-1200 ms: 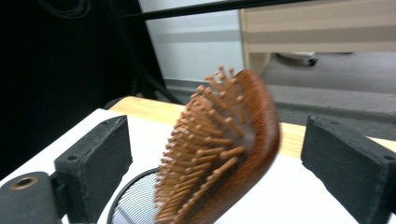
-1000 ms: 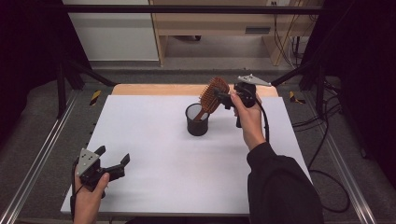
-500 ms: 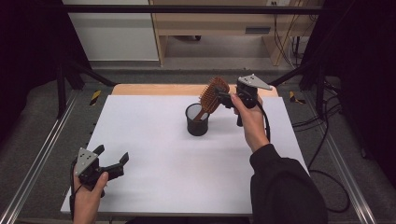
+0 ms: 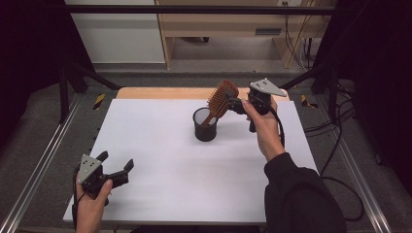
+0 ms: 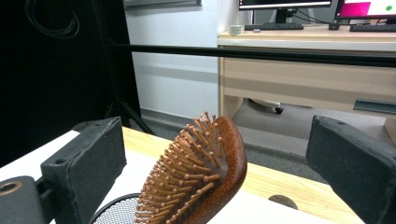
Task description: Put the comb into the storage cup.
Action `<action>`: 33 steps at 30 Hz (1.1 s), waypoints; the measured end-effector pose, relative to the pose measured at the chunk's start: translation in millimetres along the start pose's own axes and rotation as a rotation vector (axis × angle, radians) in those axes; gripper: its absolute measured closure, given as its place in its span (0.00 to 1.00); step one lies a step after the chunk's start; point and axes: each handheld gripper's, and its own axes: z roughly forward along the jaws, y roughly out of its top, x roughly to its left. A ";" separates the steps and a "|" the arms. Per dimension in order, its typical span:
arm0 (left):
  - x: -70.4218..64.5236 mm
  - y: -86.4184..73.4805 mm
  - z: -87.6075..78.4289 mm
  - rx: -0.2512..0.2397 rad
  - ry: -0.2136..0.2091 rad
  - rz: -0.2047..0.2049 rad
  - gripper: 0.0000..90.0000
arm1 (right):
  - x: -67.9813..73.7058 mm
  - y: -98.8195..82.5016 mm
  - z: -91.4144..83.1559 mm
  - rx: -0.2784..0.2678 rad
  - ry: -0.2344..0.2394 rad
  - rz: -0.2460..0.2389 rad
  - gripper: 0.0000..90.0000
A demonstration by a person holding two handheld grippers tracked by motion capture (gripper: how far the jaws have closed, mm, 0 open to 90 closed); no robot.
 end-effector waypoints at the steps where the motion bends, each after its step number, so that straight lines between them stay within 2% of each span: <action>1: 0.6 0.2 -0.3 -0.003 0.004 0.002 0.03 | 0.4 0.6 -0.4 -0.002 -0.001 0.002 0.06; 6: 1.8 1.3 -1.7 -0.018 0.005 -0.001 0.03 | 1.4 2.3 -3.0 -0.007 0.007 -0.005 0.06; 16: 1.9 0.9 -1.6 -0.016 0.006 0.000 0.03 | -3.3 6.9 -14.9 -0.002 0.026 -0.011 0.06; 33: 7.5 0.8 -4.5 -0.024 -0.012 -0.009 0.03 | -18.4 11.7 -43.1 -0.027 0.014 -0.006 0.04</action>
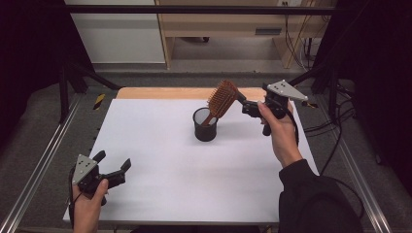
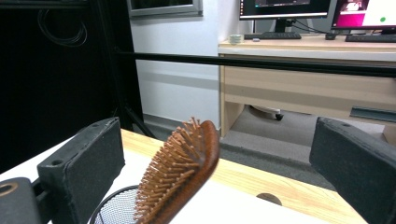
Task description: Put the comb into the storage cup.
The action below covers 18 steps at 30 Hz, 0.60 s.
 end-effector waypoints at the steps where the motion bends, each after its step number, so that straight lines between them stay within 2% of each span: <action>1: 0.6 0.0 -0.3 0.000 0.000 -0.002 0.03 | -2.0 -0.6 -2.6 -0.004 -0.006 0.004 0.04; 12: 6.1 2.2 -6.9 -0.038 -0.004 -0.011 0.03 | -17.2 -14.1 -24.7 -0.026 -0.043 0.010 0.04; 18: 8.8 0.9 -11.7 -0.047 0.004 -0.008 0.03 | -25.5 -21.6 -42.5 -0.030 -0.054 0.009 0.04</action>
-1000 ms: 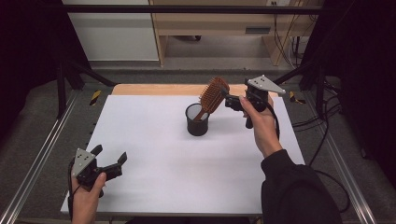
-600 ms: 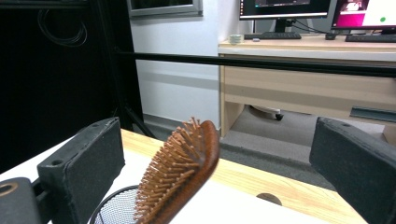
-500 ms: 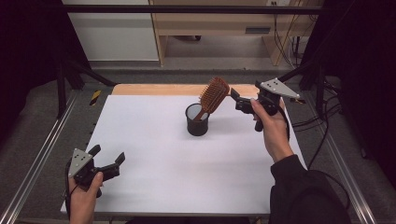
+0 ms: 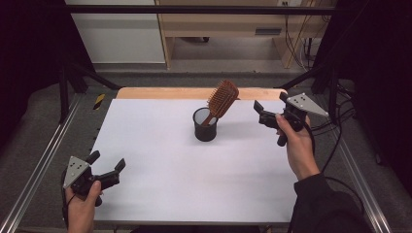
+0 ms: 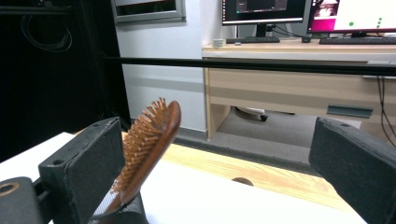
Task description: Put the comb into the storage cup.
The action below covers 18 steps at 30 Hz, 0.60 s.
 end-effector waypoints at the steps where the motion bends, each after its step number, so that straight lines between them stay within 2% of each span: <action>1: 0.2 0.1 -0.6 -0.004 -0.002 -0.002 0.03 | -1.4 -0.9 -2.1 -0.001 -0.001 -0.005 0.04; 3: 0.7 0.5 -2.6 -0.014 0.000 -0.003 0.04 | -3.8 -3.4 -7.4 -0.003 0.001 -0.003 0.04; 7: 2.3 -0.5 -6.2 -0.023 0.005 -0.012 0.04 | -5.9 -9.7 -16.3 -0.003 -0.004 -0.032 0.04; 11: 5.2 -1.1 -9.1 -0.051 -0.002 -0.039 0.04 | -7.5 -15.5 -25.6 -0.007 -0.008 -0.056 0.06; 18: 5.4 -1.3 -10.0 -0.059 -0.010 -0.029 0.04 | -12.9 -27.1 -38.4 0.003 -0.014 -0.026 0.05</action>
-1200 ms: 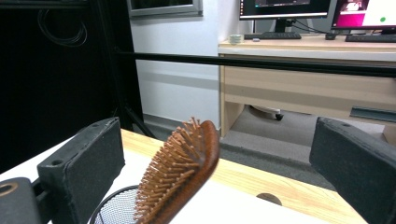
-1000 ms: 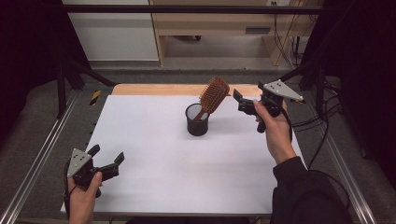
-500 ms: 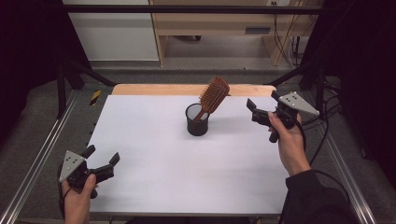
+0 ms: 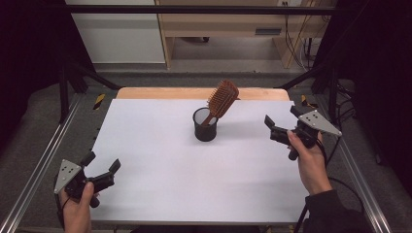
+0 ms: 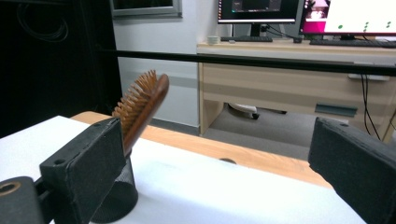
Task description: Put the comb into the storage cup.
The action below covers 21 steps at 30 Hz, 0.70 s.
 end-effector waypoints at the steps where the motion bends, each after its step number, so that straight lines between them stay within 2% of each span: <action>1: -0.2 0.1 -0.1 -0.001 -0.002 0.003 0.04 | -2.1 -3.0 -2.0 0.002 -0.006 0.007 0.05; 6: -0.8 -0.1 -0.2 -0.003 -0.004 0.011 0.04 | -11.1 -12.6 -10.5 0.020 -0.027 0.038 0.04; 10: -0.8 -0.4 0.0 -0.002 -0.003 0.012 0.04 | -17.5 -20.7 -19.3 0.038 -0.018 0.031 0.05; 12: -1.1 -0.5 0.2 -0.001 -0.004 0.015 0.04 | -19.6 -24.8 -22.8 0.035 0.008 0.026 0.09; 15: -1.4 -0.5 0.1 -0.002 -0.004 0.018 0.04 | -20.6 -33.7 -28.4 0.042 0.031 0.005 0.09; 21: -1.7 -0.9 -0.1 -0.002 -0.001 0.019 0.04 | -21.6 -50.8 -38.4 0.064 0.013 0.033 0.05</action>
